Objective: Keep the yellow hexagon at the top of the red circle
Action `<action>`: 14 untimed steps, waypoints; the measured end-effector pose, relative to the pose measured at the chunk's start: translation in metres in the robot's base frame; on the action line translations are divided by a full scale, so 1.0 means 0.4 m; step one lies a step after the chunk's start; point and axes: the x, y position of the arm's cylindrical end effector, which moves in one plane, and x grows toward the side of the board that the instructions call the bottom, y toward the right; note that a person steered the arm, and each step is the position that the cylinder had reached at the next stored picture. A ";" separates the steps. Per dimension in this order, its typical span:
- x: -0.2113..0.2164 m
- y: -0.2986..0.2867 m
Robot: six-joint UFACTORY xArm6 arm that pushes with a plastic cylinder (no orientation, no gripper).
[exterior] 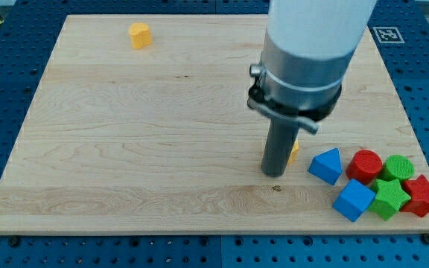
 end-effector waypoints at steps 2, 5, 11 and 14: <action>-0.080 0.002; -0.147 0.055; -0.062 0.198; -0.187 0.284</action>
